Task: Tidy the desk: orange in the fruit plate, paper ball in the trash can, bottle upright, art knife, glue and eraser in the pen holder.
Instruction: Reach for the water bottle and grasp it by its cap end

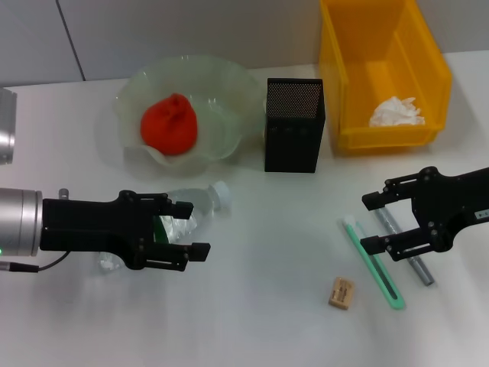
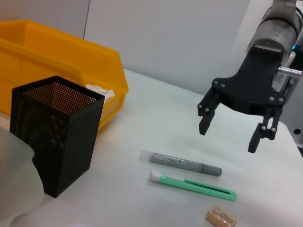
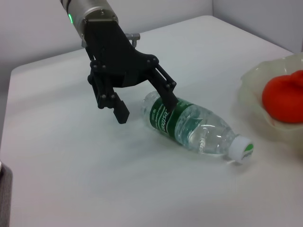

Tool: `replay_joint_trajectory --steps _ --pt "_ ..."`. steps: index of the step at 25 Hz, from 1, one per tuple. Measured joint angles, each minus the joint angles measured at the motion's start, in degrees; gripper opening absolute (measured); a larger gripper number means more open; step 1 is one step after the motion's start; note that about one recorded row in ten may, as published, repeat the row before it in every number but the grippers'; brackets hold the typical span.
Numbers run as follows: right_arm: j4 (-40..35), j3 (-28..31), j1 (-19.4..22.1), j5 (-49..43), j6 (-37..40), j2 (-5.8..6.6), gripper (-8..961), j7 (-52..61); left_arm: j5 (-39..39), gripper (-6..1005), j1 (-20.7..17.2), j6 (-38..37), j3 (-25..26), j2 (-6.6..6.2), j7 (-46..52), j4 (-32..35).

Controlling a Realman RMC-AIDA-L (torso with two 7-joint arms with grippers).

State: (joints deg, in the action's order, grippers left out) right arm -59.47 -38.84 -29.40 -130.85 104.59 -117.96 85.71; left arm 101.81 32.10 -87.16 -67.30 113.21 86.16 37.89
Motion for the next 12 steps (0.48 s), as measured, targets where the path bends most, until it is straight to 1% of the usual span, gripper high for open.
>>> replay_joint_trajectory --steps 3,6,7,8,9,11,12 --pt "0.06 0.35 0.08 0.09 -0.49 0.01 726 -0.02 0.03 812 0.06 -0.03 0.08 0.01 0.13 0.56" --pt "0.09 0.47 0.07 0.09 -0.58 -0.04 726 -0.03 0.47 813 0.29 -0.09 -0.16 0.97 3.43 6.92" --pt "0.11 0.49 0.07 0.09 -0.58 -0.07 726 -0.03 0.47 813 0.29 -0.09 -0.16 0.97 3.43 6.92" --pt "0.43 0.52 0.06 0.15 -0.58 -0.01 726 -0.02 1.44 813 0.59 -0.07 -0.27 1.36 5.34 9.44" --pt "0.75 0.56 0.01 0.17 -0.59 0.1 726 0.02 4.9 813 2.38 0.05 -0.19 2.36 10.22 13.98" --pt "1.03 0.59 -0.05 0.19 -0.6 0.2 726 0.13 8.3 813 4.19 0.14 -0.05 2.95 14.07 16.42" --pt "1.27 0.64 -0.12 0.21 -0.6 0.29 726 0.2 11.01 813 5.72 0.16 -0.04 3.43 16.76 17.94"
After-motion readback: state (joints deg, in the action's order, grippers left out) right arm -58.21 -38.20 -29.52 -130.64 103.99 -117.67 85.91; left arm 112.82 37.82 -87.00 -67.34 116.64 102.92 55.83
